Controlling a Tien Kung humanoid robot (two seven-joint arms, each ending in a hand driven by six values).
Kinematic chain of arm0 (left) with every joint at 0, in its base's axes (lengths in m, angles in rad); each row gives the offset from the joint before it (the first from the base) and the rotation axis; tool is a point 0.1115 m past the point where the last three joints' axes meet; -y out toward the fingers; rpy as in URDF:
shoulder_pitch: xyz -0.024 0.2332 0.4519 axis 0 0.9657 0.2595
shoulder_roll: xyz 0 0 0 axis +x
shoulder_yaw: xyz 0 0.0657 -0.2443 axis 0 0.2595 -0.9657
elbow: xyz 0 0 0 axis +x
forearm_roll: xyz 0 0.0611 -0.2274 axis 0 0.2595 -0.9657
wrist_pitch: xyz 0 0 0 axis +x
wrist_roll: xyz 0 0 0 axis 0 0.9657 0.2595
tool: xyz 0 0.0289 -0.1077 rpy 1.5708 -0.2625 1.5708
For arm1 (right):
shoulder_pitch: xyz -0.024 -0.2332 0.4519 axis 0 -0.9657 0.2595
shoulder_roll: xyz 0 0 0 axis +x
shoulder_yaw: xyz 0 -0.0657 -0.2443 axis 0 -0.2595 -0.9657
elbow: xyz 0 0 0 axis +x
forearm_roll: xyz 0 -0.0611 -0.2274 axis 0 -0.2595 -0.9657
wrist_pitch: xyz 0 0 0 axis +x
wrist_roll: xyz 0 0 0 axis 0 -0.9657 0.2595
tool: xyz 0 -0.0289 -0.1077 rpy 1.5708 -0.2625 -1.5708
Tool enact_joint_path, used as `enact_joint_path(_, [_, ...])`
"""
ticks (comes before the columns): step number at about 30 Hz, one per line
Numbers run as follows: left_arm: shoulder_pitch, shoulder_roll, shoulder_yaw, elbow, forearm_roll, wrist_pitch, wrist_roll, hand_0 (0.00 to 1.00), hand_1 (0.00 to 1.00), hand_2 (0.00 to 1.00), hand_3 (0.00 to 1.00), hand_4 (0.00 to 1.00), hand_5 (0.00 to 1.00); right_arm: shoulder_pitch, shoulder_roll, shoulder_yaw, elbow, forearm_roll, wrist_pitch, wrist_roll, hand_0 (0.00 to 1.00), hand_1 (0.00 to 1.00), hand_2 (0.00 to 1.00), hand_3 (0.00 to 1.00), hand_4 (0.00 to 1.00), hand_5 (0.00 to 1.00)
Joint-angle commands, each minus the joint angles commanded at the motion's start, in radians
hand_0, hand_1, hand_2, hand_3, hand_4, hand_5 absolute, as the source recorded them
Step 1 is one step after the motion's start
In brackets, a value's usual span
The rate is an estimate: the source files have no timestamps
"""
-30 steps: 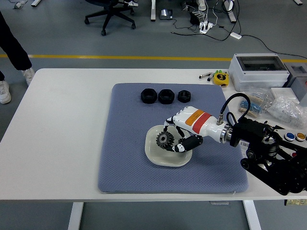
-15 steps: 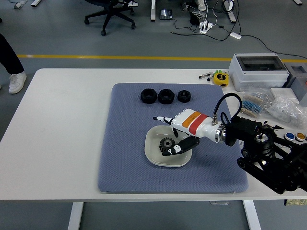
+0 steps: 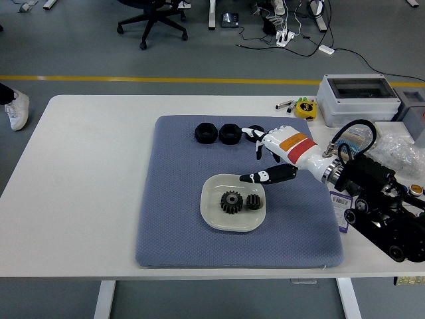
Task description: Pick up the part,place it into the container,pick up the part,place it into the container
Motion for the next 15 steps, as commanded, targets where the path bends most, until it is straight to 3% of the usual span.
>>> enact_joint_path(5, [-0.002, 0.0, 0.0, 0.001, 0.002, 0.0, -0.001, 0.682, 0.659, 0.652, 0.554, 0.622, 0.583, -0.063, -0.041, 0.069, 0.011, 0.181, 0.025, 0.015, 0.083, 0.127, 0.326, 0.575, 0.983, 0.705])
enact_joint_path(6, [-0.002, 0.0, -0.003, 0.001, 0.005, 0.0, -0.001, 0.68, 0.658, 0.651, 0.554, 0.622, 0.586, -0.092, -0.051, 0.103, 0.034, 0.215, 0.025, 0.012, 0.09, 0.137, 0.314, 0.517, 0.946, 0.725])
enact_joint_path(11, [-0.004, -0.002, -0.01, 0.003, 0.015, 0.0, 0.0, 0.68, 0.658, 0.651, 0.554, 0.622, 0.586, -0.199, -0.069, 0.223, 0.132, 0.344, 0.037, -0.014, 0.09, 0.137, 0.314, 0.517, 0.946, 0.725])
enact_joint_path(15, [-0.002, -0.004, -0.018, 0.005, 0.025, 0.0, 0.001, 0.681, 0.658, 0.649, 0.553, 0.622, 0.589, -0.294, -0.059, 0.291, 0.21, 0.485, 0.041, -0.044, 0.088, 0.136, 0.312, 0.511, 0.94, 0.736])
